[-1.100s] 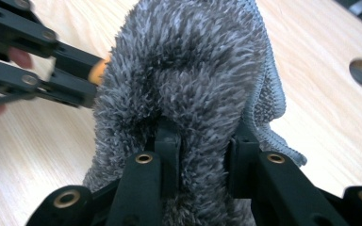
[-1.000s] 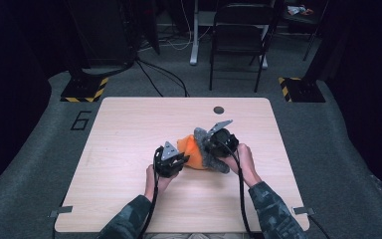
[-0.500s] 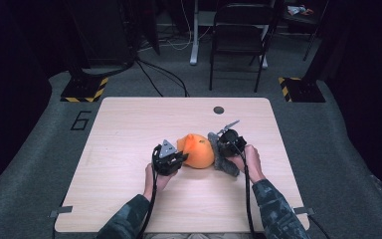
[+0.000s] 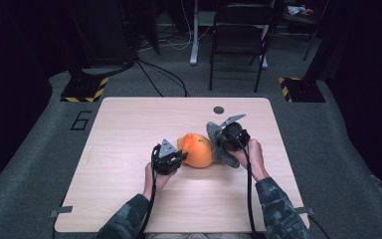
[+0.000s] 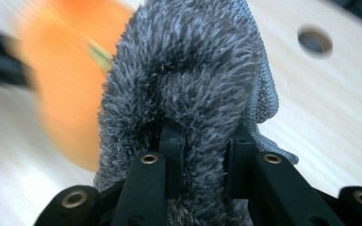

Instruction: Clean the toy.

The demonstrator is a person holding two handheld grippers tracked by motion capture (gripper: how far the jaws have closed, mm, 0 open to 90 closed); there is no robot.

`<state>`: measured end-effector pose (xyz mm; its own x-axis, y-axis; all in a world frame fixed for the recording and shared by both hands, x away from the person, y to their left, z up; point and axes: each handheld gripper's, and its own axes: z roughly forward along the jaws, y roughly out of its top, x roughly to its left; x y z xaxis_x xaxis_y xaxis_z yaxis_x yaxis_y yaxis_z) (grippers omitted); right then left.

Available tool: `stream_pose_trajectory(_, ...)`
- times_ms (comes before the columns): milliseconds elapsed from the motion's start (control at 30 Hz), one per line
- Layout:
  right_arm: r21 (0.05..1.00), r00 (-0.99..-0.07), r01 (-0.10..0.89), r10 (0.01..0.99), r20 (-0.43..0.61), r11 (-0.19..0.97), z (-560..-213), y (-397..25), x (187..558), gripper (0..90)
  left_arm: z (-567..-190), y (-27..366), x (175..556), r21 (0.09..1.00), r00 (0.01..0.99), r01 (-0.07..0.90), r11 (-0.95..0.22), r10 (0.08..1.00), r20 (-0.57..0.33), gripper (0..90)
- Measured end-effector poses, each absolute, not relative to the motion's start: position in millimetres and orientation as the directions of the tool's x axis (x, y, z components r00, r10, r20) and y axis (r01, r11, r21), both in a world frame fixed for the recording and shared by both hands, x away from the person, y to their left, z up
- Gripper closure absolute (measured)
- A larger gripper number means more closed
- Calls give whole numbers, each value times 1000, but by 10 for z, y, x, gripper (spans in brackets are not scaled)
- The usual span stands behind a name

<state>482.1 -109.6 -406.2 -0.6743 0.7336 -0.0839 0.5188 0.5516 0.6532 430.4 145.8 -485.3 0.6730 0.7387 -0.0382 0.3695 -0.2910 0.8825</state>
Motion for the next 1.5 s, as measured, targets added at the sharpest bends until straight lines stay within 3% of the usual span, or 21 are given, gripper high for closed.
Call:
stream_pose_trajectory(233, 766, -749, 387, 659, -63, 513, -3822, -818, 4536, 729, -4837, 1429, 4289, 882, 684, 371, -290, 728, -48, 790)
stream_pose_trajectory(333, 761, -762, 333, 635, -131, 557, -3892, -648, 4458, 727, -4846, 1430, 4299, 886, 681, 372, -278, 730, -57, 791)
stream_pose_trajectory(467, 696, -748, 347, 634, -199, 628, -4063, -539, 4487, 726, -4846, 1436, 4293, 884, 680, 373, -280, 731, -56, 790)
stream_pose_trajectory(600, 673, -743, 369, 639, -201, 641, -4062, -603, 4538, 725, -4850, 1457, 4313, 882, 680, 379, -281, 731, -59, 791)
stream_pose_trajectory(1267, 549, -656, 601, 751, -75, 581, -4591, -1099, 4949, 726, -4858, 1485, 4339, 881, 672, 392, -266, 737, -76, 789)
stream_pose_trajectory(1500, 542, -647, 612, 759, -76, 576, -4555, -1164, 4977, 722, -4860, 1504, 4351, 880, 667, 399, -256, 740, -87, 787)
